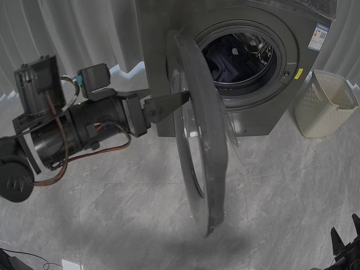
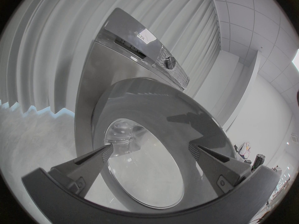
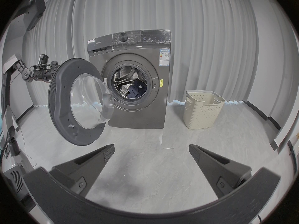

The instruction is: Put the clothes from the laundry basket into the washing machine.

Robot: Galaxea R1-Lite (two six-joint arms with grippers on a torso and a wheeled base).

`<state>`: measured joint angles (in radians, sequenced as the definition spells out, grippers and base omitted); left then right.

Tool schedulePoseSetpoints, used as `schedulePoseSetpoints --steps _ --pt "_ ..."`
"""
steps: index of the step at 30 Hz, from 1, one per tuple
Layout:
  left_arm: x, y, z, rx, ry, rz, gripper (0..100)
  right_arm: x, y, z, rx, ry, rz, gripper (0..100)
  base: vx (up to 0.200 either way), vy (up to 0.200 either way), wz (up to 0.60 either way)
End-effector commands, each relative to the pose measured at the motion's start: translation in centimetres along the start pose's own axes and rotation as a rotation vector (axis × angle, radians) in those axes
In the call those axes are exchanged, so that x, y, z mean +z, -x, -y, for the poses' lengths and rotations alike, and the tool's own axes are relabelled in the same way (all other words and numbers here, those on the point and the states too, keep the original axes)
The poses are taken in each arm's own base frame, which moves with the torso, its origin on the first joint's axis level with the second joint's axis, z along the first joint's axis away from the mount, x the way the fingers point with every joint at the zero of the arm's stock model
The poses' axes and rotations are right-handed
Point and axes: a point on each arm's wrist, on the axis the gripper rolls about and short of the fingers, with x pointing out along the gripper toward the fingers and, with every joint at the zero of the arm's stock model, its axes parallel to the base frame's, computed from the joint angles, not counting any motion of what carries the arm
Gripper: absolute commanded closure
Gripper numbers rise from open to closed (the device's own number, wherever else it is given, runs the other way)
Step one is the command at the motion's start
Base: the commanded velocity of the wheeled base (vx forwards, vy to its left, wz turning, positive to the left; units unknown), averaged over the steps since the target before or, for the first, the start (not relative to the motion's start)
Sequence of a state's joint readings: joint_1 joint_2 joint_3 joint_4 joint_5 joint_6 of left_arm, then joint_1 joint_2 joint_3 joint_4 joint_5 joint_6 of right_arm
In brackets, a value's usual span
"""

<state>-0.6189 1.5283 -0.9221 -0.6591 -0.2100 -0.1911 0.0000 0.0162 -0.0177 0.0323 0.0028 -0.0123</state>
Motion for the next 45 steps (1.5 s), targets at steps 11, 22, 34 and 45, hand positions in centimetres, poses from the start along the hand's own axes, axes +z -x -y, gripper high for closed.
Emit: schedulePoseSetpoints --steps 11,22,34,45 --pt "-0.9 -9.1 -1.2 -0.011 0.016 0.005 0 -0.1 0.1 0.0 0.000 0.000 0.011 0 0.000 0.000 0.00" --pt "-0.1 -17.2 -2.4 0.151 0.108 0.167 0 -0.1 0.1 0.0 0.000 0.000 0.011 0 0.000 0.000 0.00" --pt "2.6 -14.8 -0.9 0.203 0.209 0.138 0 -0.1 0.1 0.0 0.000 0.000 0.011 0 0.000 0.000 0.00" --pt "3.4 1.3 2.9 0.093 0.115 0.017 0 -0.1 0.1 0.0 0.000 0.000 0.011 0 0.000 0.000 0.00"
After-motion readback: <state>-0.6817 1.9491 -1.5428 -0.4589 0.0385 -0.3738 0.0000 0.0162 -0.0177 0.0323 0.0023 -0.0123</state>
